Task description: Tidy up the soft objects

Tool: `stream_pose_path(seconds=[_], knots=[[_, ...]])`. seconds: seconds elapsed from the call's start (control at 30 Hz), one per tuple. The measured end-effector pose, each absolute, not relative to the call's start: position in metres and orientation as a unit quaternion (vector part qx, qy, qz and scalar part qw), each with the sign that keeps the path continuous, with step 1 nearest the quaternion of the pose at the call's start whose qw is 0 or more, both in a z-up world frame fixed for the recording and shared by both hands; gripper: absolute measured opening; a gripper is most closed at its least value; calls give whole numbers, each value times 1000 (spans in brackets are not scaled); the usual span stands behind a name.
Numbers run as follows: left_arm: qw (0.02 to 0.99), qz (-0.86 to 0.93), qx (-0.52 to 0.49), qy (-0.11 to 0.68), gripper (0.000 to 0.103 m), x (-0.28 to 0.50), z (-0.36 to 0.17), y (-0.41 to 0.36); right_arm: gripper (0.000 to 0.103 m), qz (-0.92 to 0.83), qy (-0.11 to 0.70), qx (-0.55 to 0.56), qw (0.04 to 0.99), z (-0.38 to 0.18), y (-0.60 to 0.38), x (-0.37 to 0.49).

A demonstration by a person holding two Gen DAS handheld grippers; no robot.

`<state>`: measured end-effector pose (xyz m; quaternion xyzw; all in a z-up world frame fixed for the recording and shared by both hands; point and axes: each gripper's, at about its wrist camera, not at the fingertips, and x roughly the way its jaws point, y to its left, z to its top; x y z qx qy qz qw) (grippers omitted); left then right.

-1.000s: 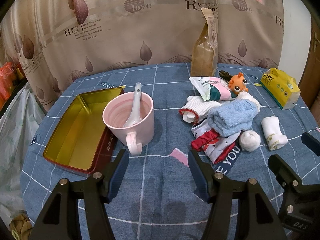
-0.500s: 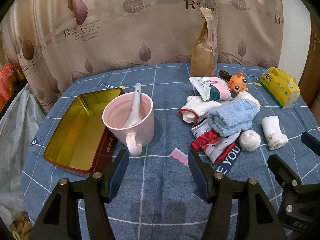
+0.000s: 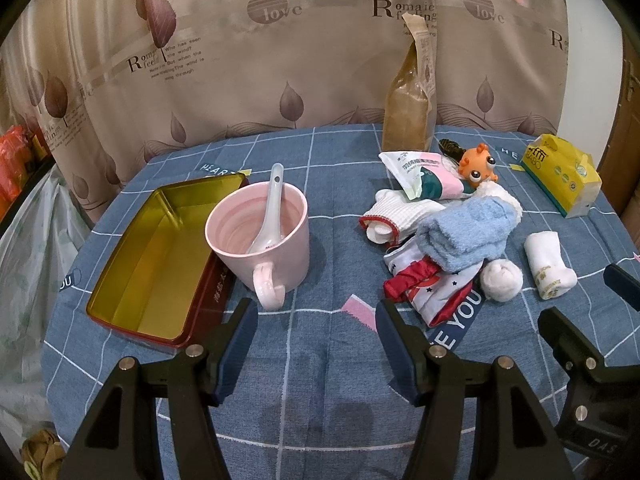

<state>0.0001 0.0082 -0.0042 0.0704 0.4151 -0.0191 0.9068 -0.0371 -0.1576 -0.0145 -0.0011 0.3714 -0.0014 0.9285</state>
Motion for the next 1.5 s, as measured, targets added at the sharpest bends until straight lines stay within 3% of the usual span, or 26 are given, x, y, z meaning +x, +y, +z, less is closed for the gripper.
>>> stream_pose_path(seconds=[0.77,1.1,1.5], knots=[[903,-19,67,425,63,4,-11,11,101,-28,379,-28,924,-17,-176,-32],[902,-32,81,422,63,10,-15,12,84,-46,412,0,910,-33,-211,-18],[901,-73,92,419,63,23,-16,5,75,-61,456,-3,888,-65,-229,28]])
